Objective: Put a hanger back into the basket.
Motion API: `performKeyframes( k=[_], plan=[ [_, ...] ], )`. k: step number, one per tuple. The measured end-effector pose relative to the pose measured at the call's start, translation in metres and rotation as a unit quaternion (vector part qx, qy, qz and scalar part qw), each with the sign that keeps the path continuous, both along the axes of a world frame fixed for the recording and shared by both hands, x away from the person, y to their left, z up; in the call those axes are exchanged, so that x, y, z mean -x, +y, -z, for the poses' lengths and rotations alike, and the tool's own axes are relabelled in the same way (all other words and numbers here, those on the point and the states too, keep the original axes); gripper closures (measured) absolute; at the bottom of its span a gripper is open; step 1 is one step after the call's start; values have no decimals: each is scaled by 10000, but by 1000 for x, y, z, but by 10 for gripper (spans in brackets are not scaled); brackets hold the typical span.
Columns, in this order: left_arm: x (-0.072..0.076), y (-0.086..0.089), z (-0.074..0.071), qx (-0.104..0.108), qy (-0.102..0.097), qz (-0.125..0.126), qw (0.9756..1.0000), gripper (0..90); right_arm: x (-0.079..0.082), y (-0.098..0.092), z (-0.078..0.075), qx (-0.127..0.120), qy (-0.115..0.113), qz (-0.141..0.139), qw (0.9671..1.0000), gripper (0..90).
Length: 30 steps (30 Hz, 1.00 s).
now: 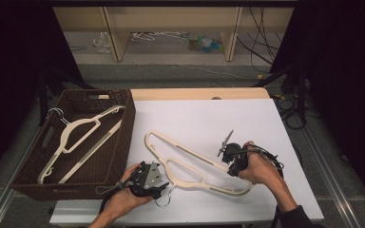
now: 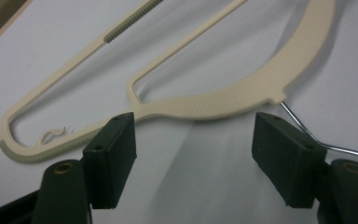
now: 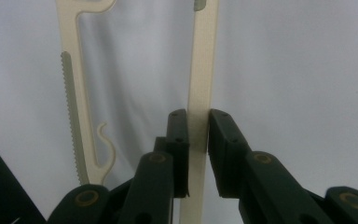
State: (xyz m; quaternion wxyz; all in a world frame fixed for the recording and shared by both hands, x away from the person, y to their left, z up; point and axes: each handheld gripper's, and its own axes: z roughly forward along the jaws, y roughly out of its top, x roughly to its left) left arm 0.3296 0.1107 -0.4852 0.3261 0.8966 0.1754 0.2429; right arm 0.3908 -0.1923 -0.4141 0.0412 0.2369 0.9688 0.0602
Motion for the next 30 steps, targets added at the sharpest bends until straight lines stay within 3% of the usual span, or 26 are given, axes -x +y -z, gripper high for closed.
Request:
performKeyframes(
  k=[3, 5, 11, 15, 24, 30],
  plan=[
    [-1, -5, 2, -206, -116, 118, 9997, 315, 1, 0, -1, 23, -30, 29, 10000, 792],
    [-2, -8, 3, -206, -159, 161, 9995, 317, 0, 0, -2, 13, -40, -3, 10000, 792],
    [-2, -18, 2, -565, -342, 314, 9973, 316, 0, -1, -6, 10, -24, -34, 10000, 792],
    [-2, -20, 2, -617, -418, 375, 9965, 313, 0, -2, -6, 2, 21, 57, 10000, 792],
    [0, -23, 1, -747, -473, 634, 9941, 318, -2, -6, -12, -64, 27, -35, 10000, 793],
    [1, -26, 0, -878, -759, 680, 9909, 304, -1, -5, -17, -21, -43, -98, 9999, 794]
  ],
)
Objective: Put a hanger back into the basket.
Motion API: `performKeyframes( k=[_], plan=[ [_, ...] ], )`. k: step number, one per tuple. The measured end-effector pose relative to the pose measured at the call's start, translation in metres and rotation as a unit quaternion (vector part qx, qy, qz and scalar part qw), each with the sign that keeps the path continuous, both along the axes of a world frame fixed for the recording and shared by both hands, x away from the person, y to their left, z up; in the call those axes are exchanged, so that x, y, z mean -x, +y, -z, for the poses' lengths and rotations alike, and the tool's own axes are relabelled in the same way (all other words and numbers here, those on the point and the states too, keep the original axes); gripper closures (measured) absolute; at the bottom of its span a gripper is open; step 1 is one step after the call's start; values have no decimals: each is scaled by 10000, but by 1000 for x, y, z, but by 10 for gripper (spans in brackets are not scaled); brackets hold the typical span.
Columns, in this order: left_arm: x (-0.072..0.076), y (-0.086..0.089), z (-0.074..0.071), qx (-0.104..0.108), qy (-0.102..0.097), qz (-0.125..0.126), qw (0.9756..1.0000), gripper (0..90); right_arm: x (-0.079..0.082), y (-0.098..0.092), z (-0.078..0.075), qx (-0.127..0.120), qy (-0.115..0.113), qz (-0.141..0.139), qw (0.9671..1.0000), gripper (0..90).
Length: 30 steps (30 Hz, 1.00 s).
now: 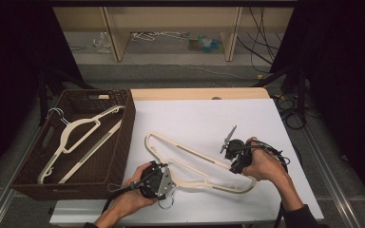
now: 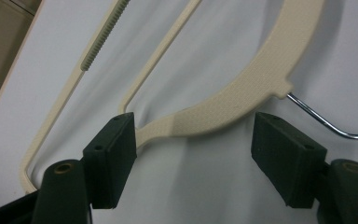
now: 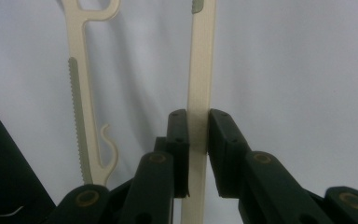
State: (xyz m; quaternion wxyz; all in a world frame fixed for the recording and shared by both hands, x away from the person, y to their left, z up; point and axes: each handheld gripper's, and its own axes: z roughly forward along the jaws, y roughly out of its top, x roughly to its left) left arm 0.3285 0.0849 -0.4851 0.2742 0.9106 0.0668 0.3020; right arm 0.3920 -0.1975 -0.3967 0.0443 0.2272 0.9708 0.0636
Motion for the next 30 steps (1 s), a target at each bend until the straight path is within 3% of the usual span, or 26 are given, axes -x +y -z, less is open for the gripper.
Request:
performKeyframes(
  k=[2, 11, 15, 16, 19, 21, 22, 23, 26, 28, 30],
  plan=[
    [1, -1, 1, 49, 47, -63, 10000, 298, 1, 1, -3, 1, 15, 79, 10000, 794],
    [3, -6, 2, -49, -274, -34, 9996, 264, 1, -2, -4, -72, 41, 43, 10000, 794],
    [4, -5, 3, 24, -285, 28, 9996, 287, -2, -6, 2, -106, 178, 95, 9997, 792],
    [4, -5, 3, 62, -137, 98, 9998, 303, -3, -8, 3, -135, 207, 82, 9997, 792],
    [4, -3, 2, 156, -85, 287, 9994, 367, -6, -12, 11, -260, 320, -6, 9991, 789],
    [4, -3, 0, 115, -243, 410, 9988, 394, -8, -13, 16, -350, 437, 20, 9984, 788],
    [4, -3, 1, 151, -157, 484, 9986, 426, -9, -14, 19, -369, 499, -9, 9981, 788],
    [5, -2, 0, 146, -201, 586, 9980, 447, -10, -15, 21, -374, 557, -16, 9977, 788],
    [6, -3, 0, 53, -207, 783, 9967, 525, -12, -17, 29, -405, 690, -32, 9968, 788],
    [6, -4, 0, -7, -104, 959, 9953, 566, -13, -18, 32, -389, 716, -85, 9966, 787],
    [7, -4, -1, -137, -255, 1100, 9935, 588, -13, -18, 33, -405, 734, -67, 9965, 787]
  ],
)
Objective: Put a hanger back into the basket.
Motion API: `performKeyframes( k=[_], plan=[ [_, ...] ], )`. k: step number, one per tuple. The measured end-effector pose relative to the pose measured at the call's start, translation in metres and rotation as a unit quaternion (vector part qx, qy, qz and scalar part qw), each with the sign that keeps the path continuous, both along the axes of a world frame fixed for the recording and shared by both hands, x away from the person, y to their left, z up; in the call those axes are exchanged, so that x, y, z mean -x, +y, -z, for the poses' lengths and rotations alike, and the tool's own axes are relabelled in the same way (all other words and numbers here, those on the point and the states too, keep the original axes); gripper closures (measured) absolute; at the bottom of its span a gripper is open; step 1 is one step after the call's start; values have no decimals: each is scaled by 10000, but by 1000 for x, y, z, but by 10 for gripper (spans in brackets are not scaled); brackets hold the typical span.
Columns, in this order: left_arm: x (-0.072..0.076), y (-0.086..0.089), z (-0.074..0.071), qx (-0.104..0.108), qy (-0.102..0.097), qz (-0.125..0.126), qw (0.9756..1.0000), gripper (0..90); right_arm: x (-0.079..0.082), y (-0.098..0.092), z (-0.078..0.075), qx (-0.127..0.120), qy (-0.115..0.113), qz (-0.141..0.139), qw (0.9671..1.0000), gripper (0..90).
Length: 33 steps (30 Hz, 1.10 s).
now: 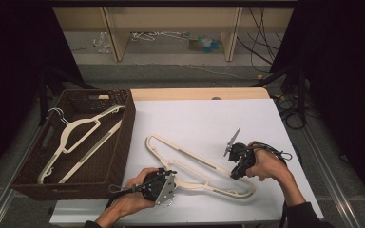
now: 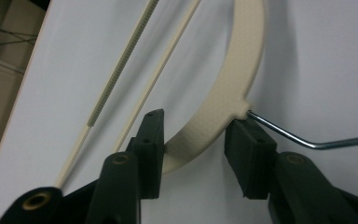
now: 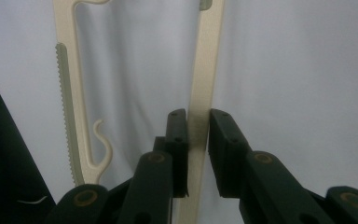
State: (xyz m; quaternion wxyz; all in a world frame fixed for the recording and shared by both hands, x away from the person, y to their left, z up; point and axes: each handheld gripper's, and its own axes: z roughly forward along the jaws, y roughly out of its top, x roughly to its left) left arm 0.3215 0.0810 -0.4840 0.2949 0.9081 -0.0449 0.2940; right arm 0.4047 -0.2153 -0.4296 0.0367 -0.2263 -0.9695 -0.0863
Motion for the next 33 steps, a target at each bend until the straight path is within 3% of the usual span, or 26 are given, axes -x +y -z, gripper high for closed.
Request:
performKeyframes(
  k=[7, 13, 19, 22, 27, 29, 30, 31, 32, 33],
  plan=[
    [3, -2, -10, -276, -191, 359, 9988, 671, -1, -1, 7, 13, 111, -65, 9999, 787],
    [4, -2, -18, -337, -396, 549, 9971, 723, 0, -2, 8, -132, 224, 69, 9996, 796],
    [3, -6, -30, -505, -677, 764, 9935, 770, -1, -12, -2, -489, -64, 400, 9980, 684],
    [3, -9, -33, -494, -693, 800, 9932, 787, -1, -17, -6, -711, -317, 589, 9952, 590],
    [1, -14, -46, -514, -955, 1061, 9884, 816, 1, -20, -15, -1083, -741, 909, 9872, 477],
    [-1, -15, -54, -660, -1124, 1207, 9841, 827, 1, -21, -19, -1186, -930, 979, 9837, 426],
    [-4, -17, -60, -772, -1301, 1378, 9788, 831, 1, -22, -20, -1235, -1034, 1008, 9818, 408],
    [-3, -16, -60, -634, -1236, 1252, 9824, 840, 2, -23, -23, -1348, -1175, 1095, 9778, 383],
    [-3, -14, -64, -608, -1234, 1124, 9841, 845, 2, -24, -25, -1403, -1261, 1149, 9753, 369],
    [0, -11, -63, -386, -1090, 818, 9899, 849, 2, -25, -28, -1495, -1391, 1303, 9702, 349]
  ],
)
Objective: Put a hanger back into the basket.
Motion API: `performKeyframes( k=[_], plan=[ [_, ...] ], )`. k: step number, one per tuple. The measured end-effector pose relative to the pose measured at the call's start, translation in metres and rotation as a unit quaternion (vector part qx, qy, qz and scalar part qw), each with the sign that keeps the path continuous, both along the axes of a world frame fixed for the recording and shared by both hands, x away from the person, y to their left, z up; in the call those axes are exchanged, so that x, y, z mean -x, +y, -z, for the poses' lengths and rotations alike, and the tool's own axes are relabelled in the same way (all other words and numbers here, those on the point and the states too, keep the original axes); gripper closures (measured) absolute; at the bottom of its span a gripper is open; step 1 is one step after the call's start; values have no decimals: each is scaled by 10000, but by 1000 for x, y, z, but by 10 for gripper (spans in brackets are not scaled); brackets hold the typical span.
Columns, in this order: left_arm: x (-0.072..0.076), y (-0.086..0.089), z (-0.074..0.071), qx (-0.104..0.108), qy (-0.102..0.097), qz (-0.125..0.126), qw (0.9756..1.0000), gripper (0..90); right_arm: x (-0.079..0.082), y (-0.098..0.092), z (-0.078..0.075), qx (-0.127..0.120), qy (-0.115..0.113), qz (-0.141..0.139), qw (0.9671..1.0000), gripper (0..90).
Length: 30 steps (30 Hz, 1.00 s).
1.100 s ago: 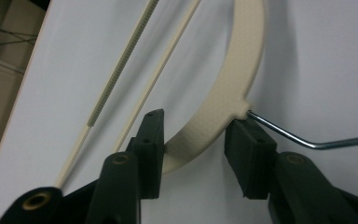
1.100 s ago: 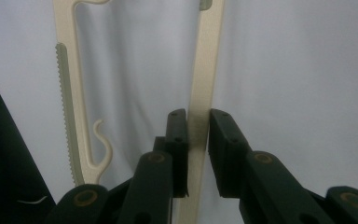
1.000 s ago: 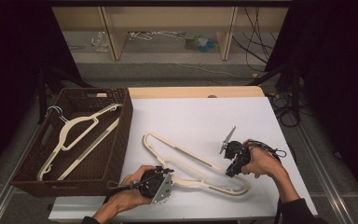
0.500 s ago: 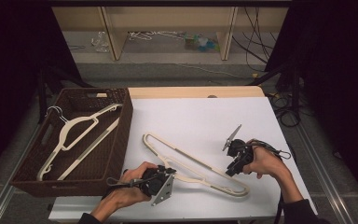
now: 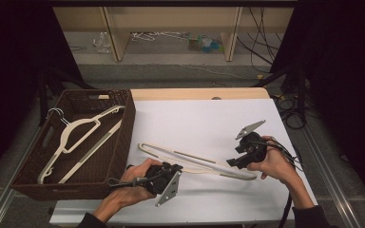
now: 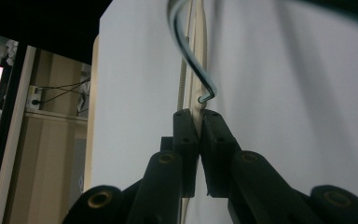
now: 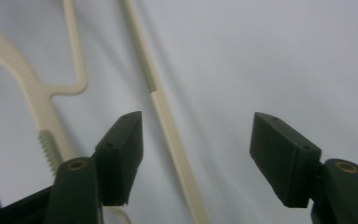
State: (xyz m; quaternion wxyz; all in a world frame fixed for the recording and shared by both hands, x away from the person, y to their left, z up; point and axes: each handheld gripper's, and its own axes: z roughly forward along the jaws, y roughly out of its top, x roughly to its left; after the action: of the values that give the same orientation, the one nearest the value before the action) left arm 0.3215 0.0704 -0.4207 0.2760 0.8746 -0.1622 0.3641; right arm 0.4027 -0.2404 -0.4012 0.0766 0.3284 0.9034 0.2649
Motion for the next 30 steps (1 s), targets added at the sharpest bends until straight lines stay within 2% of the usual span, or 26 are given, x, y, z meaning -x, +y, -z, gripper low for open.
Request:
performKeyframes(
  k=[1, 2, 3, 4, 5, 6, 7, 8, 9, 11, 12, 15, 16, 17, 19, 20, 25, 27, 28, 29, 30],
  plan=[
    [0, 1, -2, 105, 26, -70, 9999, 852, 0, -1, -2, -135, -201, 155, 9996, 333],
    [0, 5, -7, 117, 34, -216, 9997, 855, 0, -3, -6, -215, -296, 301, 9989, 321],
    [0, 6, -8, 185, 43, -241, 9995, 858, -1, -6, -10, -200, -482, 289, 9982, 305],
    [-1, 7, -11, 208, 54, -275, 9994, 858, 1, -7, -13, -225, -524, 398, 9976, 292],
    [-2, 8, -13, 279, 96, -313, 9991, 858, 1, -8, -15, -294, -604, 456, 9967, 285],
    [-3, 10, -15, 347, 141, -351, 9987, 858, 1, -10, -18, -418, -777, 409, 9953, 279],
    [-4, 11, -17, 378, 188, -377, 9984, 858, 4, -10, -24, -447, -684, 612, 9948, 274],
    [-5, 13, -19, 429, 215, -412, 9980, 858, 4, -12, -26, -493, -759, 626, 9939, 271],
    [-6, 14, -20, 450, 204, -445, 9978, 859, 3, -14, -30, -639, -975, 711, 9906, 263],
    [-6, 15, -24, 460, 274, -479, 9974, 859, 2, -18, -34, -725, -1059, 787, 9886, 258],
    [-6, 16, -25, 459, 297, -492, 9973, 859, 2, -21, -38, -849, -1170, 871, 9857, 258],
    [-7, 16, -27, 583, 452, -582, 9956, 859, 2, -28, -45, -989, -1354, 1033, 9804, 257],
    [-7, 17, -28, 559, 484, -614, 9954, 858, 1, -31, -46, -1012, -1472, 1055, 9782, 254],
    [-7, 18, -30, 549, 515, -682, 9948, 859, 2, -34, -48, -1023, -1475, 1117, 9774, 251],
    [-8, 20, -33, 523, 553, -769, 9941, 858, 2, -38, -48, -1082, -1581, 1256, 9734, 249],
    [-8, 21, -35, 535, 584, -815, 9935, 858, 3, -39, -49, -1101, -1541, 1312, 9731, 249],
    [-10, 26, -43, 691, 784, -1045, 9890, 856, 7, -42, -53, -1297, -1762, 1415, 9655, 243],
    [-10, 27, -45, 867, 901, -1132, 9857, 856, 10, -42, -56, -1393, -1848, 1494, 9613, 241],
    [-10, 27, -45, 954, 936, -1164, 9842, 856, 11, -43, -57, -1378, -1909, 1491, 9604, 239],
    [-11, 28, -46, 964, 988, -1204, 9831, 856, 12, -43, -57, -1441, -1964, 1473, 9586, 233],
    [-13, 28, -48, 993, 967, -1228, 9827, 855, 13, -43, -58, -1426, -1994, 1474, 9582, 218]
  ],
)
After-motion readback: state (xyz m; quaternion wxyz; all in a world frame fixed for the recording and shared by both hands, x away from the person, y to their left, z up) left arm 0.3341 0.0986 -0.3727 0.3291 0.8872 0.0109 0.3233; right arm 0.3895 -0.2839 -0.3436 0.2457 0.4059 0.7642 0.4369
